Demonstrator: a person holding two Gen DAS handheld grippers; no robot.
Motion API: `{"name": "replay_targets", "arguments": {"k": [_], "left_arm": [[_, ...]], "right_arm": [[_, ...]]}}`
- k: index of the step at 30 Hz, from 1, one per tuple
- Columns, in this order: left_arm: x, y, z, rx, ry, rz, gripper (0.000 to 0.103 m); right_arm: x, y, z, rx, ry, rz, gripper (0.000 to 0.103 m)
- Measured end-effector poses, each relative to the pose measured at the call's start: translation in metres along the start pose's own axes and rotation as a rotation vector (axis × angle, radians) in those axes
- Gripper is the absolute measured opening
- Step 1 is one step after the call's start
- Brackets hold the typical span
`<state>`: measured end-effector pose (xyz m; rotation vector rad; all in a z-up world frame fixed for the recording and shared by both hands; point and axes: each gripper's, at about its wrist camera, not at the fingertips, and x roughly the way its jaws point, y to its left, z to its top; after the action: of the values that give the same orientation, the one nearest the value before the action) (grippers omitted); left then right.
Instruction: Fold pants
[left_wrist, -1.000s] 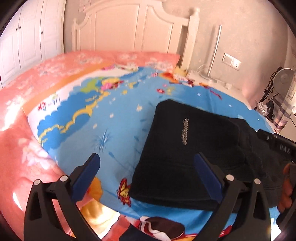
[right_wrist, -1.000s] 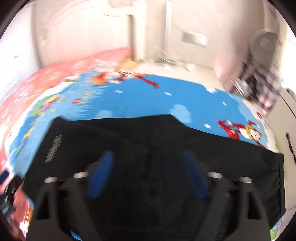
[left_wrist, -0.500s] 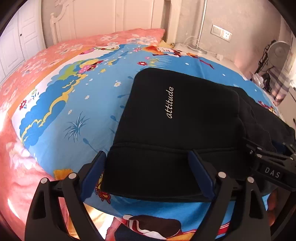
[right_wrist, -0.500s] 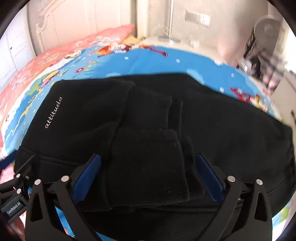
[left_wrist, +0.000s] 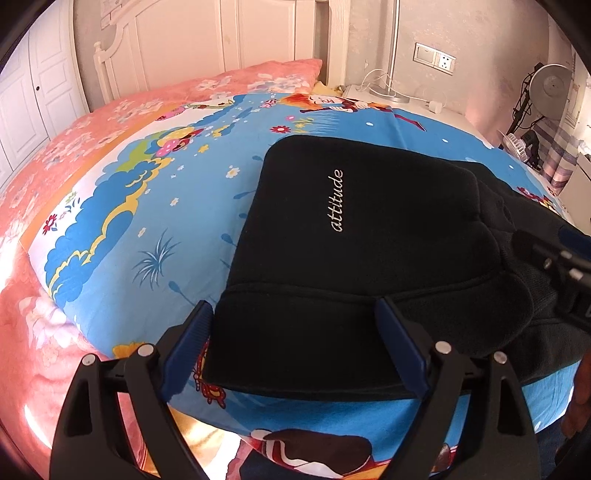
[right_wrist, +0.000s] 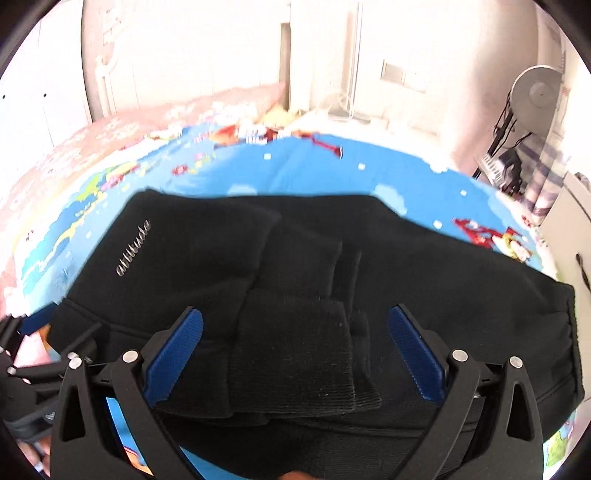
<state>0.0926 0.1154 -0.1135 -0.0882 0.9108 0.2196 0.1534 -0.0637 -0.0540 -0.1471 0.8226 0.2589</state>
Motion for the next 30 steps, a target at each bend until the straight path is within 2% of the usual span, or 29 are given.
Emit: {"name": "replay_targets", "arguments": {"k": [3,5,10,20,23,24,25,27,30], "left_arm": [[0.000,0.000,0.000,0.000,-0.001,-0.001,0.089],[0.000,-0.001,0.000,-0.001,-0.001,-0.002,0.090],[0.001,0.000,0.000,-0.002,-0.002,-0.007,0.090],[-0.003,-0.001,0.000,0.001,-0.018,-0.011,0.090],[-0.014,-0.001,0.010,0.027,-0.068,-0.029,0.081],[-0.017,0.000,0.016,0.029,-0.083,-0.044,0.073],[-0.019,0.002,0.023,0.030,-0.088,-0.067,0.059],[-0.016,0.004,0.041,0.029,-0.085,-0.112,0.047],[-0.002,-0.005,0.068,0.080,-0.076,-0.134,0.043]], "right_arm": [[-0.008,0.002,0.002,-0.028,-0.031,-0.032,0.088],[-0.004,0.002,0.000,-0.041,-0.003,-0.019,0.070],[0.017,0.004,-0.017,-0.072,0.075,-0.038,0.048],[0.024,0.012,-0.028,-0.148,0.068,-0.085,0.047],[0.025,0.011,-0.028,-0.152,0.066,-0.088,0.047],[0.025,0.012,-0.028,-0.153,0.066,-0.090,0.047],[0.025,0.012,-0.028,-0.153,0.066,-0.090,0.047],[0.025,0.012,-0.028,-0.155,0.068,-0.091,0.047],[0.025,0.011,-0.028,-0.151,0.069,-0.088,0.047]]}}
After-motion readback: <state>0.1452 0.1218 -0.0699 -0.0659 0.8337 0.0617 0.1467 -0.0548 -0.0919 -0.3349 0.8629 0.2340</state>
